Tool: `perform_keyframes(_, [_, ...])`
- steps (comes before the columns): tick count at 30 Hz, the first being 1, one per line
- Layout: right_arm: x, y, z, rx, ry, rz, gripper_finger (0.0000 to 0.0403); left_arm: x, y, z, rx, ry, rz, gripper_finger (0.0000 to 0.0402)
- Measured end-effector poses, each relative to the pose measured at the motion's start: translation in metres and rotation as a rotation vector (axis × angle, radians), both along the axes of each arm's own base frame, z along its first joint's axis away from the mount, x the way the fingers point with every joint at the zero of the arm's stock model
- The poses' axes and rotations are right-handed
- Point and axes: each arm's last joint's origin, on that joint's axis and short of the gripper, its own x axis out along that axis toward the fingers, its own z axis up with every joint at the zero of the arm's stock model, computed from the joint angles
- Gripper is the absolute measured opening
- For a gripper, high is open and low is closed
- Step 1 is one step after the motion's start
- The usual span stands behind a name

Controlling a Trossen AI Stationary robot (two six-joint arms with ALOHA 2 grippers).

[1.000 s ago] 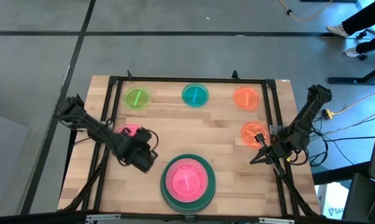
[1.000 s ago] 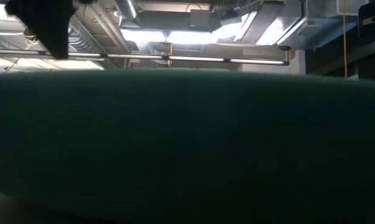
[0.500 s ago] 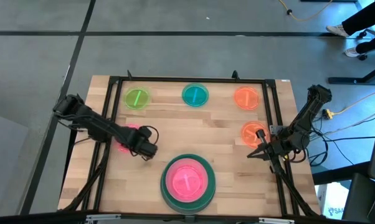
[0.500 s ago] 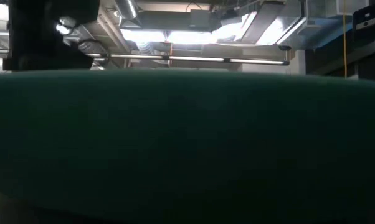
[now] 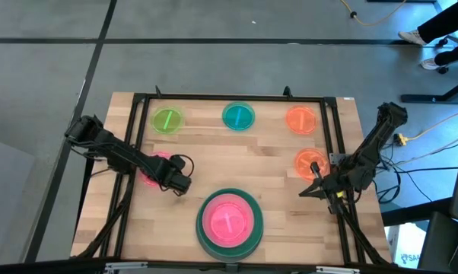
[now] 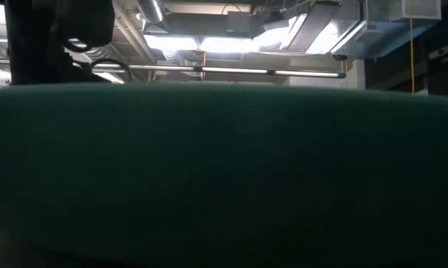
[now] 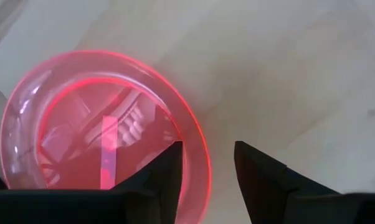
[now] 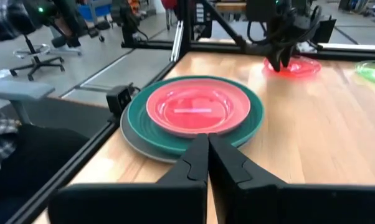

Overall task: Stack plastic plates
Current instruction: Stack the light pink plate on top of the light pink plate

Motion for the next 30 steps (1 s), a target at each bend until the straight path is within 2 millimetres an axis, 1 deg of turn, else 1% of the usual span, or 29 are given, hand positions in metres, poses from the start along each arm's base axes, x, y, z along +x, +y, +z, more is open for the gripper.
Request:
perform_keyframes(6, [0.003, 0.004, -0.006, -0.014, 0.045, -0.008, 0.0002, -0.007, 0.002, -0.014, 0.0, 0.005, 0.005, 0.0138])
perform_keyframes(15, [0.005, 0.005, -0.009, -0.047, 0.046, -0.048, 0.0002, -0.015, 0.005, -0.021, 0.018, 0.03, 0.024, 0.0132])
perform_keyframes(20, [0.005, 0.006, -0.008, -0.042, 0.042, -0.049, 0.0002, -0.014, 0.005, -0.021, 0.015, 0.027, 0.009, 0.0096])
perform_keyframes(27, [0.006, 0.006, -0.007, -0.051, 0.021, -0.044, 0.0002, -0.013, 0.005, -0.022, 0.024, 0.014, 0.008, 0.0015])
perform_keyframes(30, [0.006, 0.006, -0.005, -0.054, 0.003, -0.039, 0.0002, -0.012, 0.005, -0.022, 0.036, -0.01, 0.021, 0.0006])
